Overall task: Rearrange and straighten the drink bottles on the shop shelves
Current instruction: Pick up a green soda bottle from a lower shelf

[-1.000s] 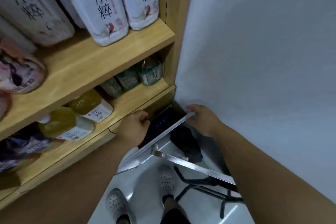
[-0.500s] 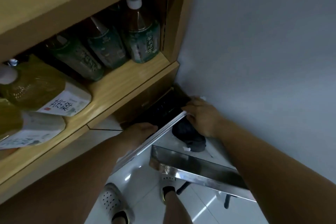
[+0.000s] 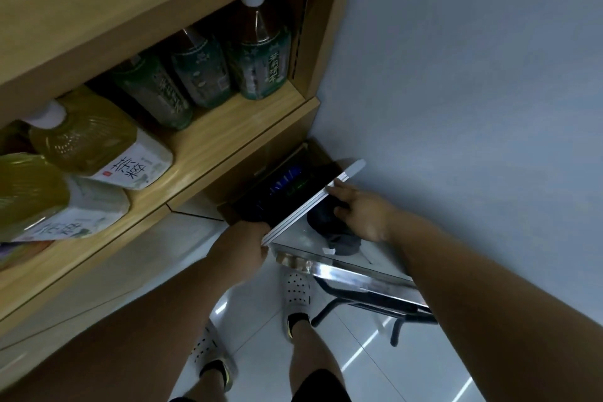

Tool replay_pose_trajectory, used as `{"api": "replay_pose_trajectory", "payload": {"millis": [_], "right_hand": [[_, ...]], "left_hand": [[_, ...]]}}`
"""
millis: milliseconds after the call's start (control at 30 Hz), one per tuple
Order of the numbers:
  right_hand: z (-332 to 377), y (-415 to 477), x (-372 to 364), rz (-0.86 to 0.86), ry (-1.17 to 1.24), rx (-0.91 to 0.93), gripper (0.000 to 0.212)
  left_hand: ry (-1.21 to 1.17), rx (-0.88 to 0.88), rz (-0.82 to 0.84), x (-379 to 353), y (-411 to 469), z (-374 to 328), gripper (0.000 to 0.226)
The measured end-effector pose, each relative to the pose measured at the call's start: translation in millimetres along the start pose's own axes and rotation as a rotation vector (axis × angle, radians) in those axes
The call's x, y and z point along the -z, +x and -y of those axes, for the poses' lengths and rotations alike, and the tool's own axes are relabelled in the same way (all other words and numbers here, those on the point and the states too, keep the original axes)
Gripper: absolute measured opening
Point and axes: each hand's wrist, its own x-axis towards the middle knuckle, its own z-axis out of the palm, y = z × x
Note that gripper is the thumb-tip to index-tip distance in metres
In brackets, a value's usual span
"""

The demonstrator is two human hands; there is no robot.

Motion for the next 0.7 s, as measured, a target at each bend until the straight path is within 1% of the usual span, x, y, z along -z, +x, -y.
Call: {"api": "replay_pose_trajectory", "payload": {"millis": [133,233,333,400,533,600,700], "right_hand": [[12,-2,-2,-0.016,0.087,-0.082,0.059],[28,-7,-3,-0.015,0.111,-0.087,0.056],[56,-14,1,0.001,0.116,-0.081,0.047],[79,-20,6,0.039,0.117,-0.070,0.042],[132,-41,6,0.017,0.054,-0.050,0.049],[158,-53,-7,-0.003,0.017,-0.006,0.051],[194,-67,-41,-0.057,-0.119,0.075,0.049]], "left_hand": [[0.136,-0.058,-0.075,-3,-10,16,0.015],[0.181,-0.019,-0.108,-3,-34,35,0.025],[0.235,0.024,-0.120,0,-66,56,0.039],[0.244,0.059,-0.123,4,-89,69,0.036],[0.253,0.104,-0.133,12,-126,93,0.037],[0.272,0.101,-0.158,13,-136,103,0.036],[0.344,0.118,-0.194,13,-147,112,0.028]]}}
